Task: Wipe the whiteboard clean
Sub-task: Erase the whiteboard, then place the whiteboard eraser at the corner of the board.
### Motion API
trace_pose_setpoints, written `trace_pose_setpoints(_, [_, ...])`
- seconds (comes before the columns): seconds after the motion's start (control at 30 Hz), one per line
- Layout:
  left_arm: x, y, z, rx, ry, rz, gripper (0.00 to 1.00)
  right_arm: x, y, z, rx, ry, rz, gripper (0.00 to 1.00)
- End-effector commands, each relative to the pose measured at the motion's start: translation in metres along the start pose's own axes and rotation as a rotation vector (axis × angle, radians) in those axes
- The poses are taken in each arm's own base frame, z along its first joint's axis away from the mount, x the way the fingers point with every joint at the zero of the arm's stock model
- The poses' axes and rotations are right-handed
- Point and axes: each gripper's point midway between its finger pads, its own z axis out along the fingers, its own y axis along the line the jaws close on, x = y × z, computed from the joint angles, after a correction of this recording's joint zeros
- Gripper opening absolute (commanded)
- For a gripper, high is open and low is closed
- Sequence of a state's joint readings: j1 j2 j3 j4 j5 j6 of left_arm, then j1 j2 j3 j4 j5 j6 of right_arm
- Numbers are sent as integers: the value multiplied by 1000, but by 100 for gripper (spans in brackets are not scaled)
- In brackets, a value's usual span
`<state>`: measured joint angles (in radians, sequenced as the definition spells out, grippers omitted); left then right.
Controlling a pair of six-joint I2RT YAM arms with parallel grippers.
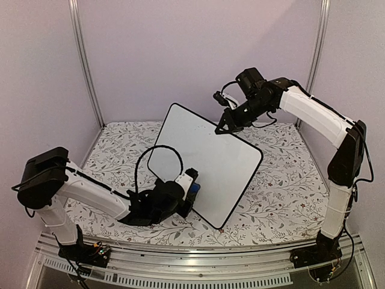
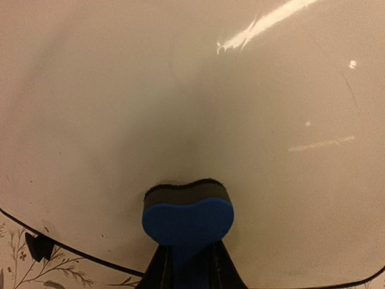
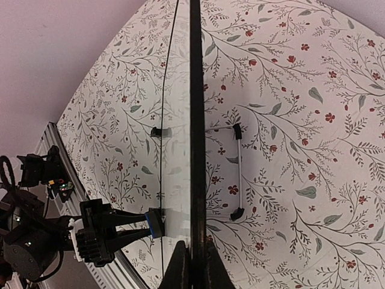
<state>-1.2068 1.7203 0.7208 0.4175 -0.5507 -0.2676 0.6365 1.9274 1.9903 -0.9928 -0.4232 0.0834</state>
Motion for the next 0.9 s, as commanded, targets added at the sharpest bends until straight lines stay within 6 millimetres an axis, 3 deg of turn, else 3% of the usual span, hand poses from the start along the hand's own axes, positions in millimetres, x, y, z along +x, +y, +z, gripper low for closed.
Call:
trace_pose_setpoints(0.0, [2,-54,2,206,18,39,4,20,14,21,-7,80,-74,0])
trace_pose_setpoints(0.23, [-15,-64,-7,242,-22,39,4,19,15,19,-7,76,-75,0])
trace_pose_setpoints(0.47, [-46,-48,-25,201,-102,-14,4,18,15,17,-5,71,-78,0])
trace_pose_setpoints(0.57, [-67,-27,-38,152,-156,-70,3,17,15,16,1,65,-79,0])
trace_pose_setpoints(0.7, [-88,23,-56,5,-212,-182,2,14,15,15,6,59,-78,2])
trace_pose_setpoints(0.77, [-95,47,-68,-58,-247,-225,2,13,16,14,5,55,-78,8])
trace_pose_setpoints(0.87, [-100,84,-85,-162,-273,-292,3,11,17,13,0,50,-80,24])
